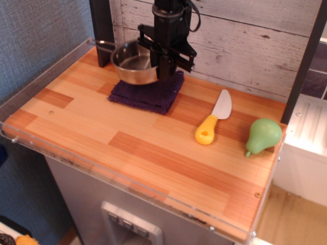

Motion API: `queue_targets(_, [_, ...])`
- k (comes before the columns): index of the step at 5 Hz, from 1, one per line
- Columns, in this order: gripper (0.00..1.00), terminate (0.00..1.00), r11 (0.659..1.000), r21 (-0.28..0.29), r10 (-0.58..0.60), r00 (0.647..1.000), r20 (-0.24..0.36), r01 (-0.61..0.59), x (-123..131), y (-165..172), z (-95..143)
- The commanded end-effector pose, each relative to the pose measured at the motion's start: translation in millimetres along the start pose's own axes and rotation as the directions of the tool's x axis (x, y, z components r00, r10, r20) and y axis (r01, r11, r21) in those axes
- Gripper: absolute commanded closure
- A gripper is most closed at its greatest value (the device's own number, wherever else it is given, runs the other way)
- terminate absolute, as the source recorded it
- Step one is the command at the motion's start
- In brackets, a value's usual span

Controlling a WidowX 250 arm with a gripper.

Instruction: Put the pot on top of the napkin.

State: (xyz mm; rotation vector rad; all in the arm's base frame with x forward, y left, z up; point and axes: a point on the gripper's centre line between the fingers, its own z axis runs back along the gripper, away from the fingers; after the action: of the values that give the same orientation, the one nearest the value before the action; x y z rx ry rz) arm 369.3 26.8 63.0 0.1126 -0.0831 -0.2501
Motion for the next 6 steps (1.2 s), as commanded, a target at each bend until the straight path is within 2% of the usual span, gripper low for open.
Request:
queue_targets(1, [1.0,0.0,1.0,-0.009,-0.003,1.0,-0.008,0.003,-1,-6,-18])
queue_targets(2, [1.0,0.0,1.0,0.014,0.018,0.999,-0.05,-0.018,-5,2,-32])
queue_targets(3, [0.0,0.0,0.999,0.007,0.04,0.998,-0.053,-0.039,-10,0,-29])
queue_targets(4, [0.0,0.0,0.997,-0.035,0.072,0.997,0.037,-0.071,-15,-7,-4])
queue_targets(5, [0.0,0.0,0.981,-0.12,0.169,0.974,0.152,-0.152,-30,-7,30])
queue_targets(6, [0.0,0.0,0.957,-0.136,0.278,0.945,0.17,-0.256,-66,-18,55])
